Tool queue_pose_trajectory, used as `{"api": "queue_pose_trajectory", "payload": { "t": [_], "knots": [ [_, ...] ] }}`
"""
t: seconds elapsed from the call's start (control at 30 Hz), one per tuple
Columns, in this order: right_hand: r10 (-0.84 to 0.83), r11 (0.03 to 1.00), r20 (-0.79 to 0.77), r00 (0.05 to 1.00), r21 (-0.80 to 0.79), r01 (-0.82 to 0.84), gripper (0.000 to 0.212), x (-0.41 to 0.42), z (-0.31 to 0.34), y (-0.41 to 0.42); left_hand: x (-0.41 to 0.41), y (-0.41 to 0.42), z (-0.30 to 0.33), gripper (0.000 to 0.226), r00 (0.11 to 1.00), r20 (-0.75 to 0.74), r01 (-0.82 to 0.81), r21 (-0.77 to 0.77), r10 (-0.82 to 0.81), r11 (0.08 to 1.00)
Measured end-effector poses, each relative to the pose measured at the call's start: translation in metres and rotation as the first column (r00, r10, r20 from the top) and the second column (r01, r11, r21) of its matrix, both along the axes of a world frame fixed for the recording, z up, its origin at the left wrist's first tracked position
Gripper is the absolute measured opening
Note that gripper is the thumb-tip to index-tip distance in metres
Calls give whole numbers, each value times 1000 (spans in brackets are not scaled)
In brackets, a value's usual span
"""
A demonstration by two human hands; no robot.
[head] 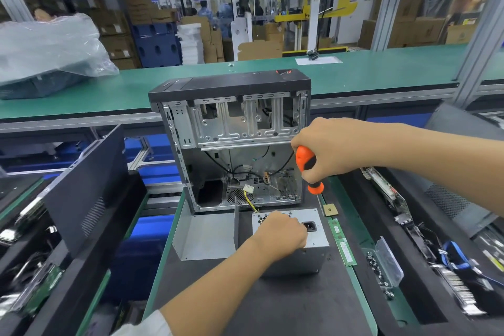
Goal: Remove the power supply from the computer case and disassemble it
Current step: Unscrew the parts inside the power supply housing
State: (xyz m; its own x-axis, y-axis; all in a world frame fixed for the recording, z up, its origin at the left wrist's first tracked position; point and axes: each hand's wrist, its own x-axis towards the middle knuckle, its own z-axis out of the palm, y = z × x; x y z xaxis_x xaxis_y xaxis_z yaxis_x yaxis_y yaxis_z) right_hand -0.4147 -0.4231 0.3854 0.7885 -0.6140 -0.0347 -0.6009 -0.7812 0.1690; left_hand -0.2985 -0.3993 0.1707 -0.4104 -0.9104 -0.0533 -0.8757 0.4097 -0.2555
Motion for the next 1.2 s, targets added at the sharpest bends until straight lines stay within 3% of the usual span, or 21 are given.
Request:
{"api": "queue_pose_trajectory", "payload": {
  "t": [0.07,0.13,0.2,0.23,0.33,0.37,0.43,0.53,0.63,0.67,0.77,0.83,0.9,1.0,1.1,1.2],
  "knots": [
    [-40,999,50,998,-9,41,26,-4,-5,-6,7,-2,4,30,982,-161,-103,0,102,995],
    [-87,996,119,989,35,84,30,-7,-11,-14,22,-2,12,42,841,-480,-204,142,248,969],
    [-139,986,182,973,112,120,30,-10,-19,-22,41,0,22,45,534,-745,-202,345,399,917],
    [-172,978,210,962,152,142,29,-11,-24,-26,51,0,25,43,340,-806,-169,454,484,875],
    [-256,952,252,933,234,198,28,-15,-44,-39,75,5,25,29,-272,-687,48,689,673,723],
    [-267,949,266,926,239,205,28,-16,-52,-42,81,8,22,25,-419,-600,115,709,681,695],
    [-279,946,313,908,252,204,29,-19,-71,-49,92,14,15,18,-588,-471,192,708,657,680],
    [-346,910,360,867,352,217,35,-22,-103,-55,106,30,-1,14,-658,-426,166,722,621,672],
    [-477,839,379,793,465,283,29,-24,-136,-55,119,49,-27,17,-617,-501,18,762,606,648],
    [-512,814,379,771,499,296,27,-23,-147,-55,123,56,-36,21,-552,-568,-73,762,610,644],
    [-608,743,404,684,593,310,25,-20,-171,-52,134,78,-71,30,-240,-720,-373,688,651,622],
    [-672,688,461,580,678,259,24,-19,-179,-51,140,90,-90,34,-174,-761,-492,617,626,614],
    [-719,649,505,478,733,203,23,-19,-184,-50,145,99,-101,33,-203,-802,-561,566,562,604],
    [-747,638,540,387,745,193,23,-19,-190,-49,145,105,-107,28,-355,-813,-558,580,462,593],
    [-764,630,560,320,754,183,29,-22,-196,-48,147,110,-119,42,-318,-835,-568,547,449,615],
    [-782,611,554,286,772,173,28,-26,-202,-48,147,112,-126,38,-426,-812,-529,581,399,618]
  ]
}}
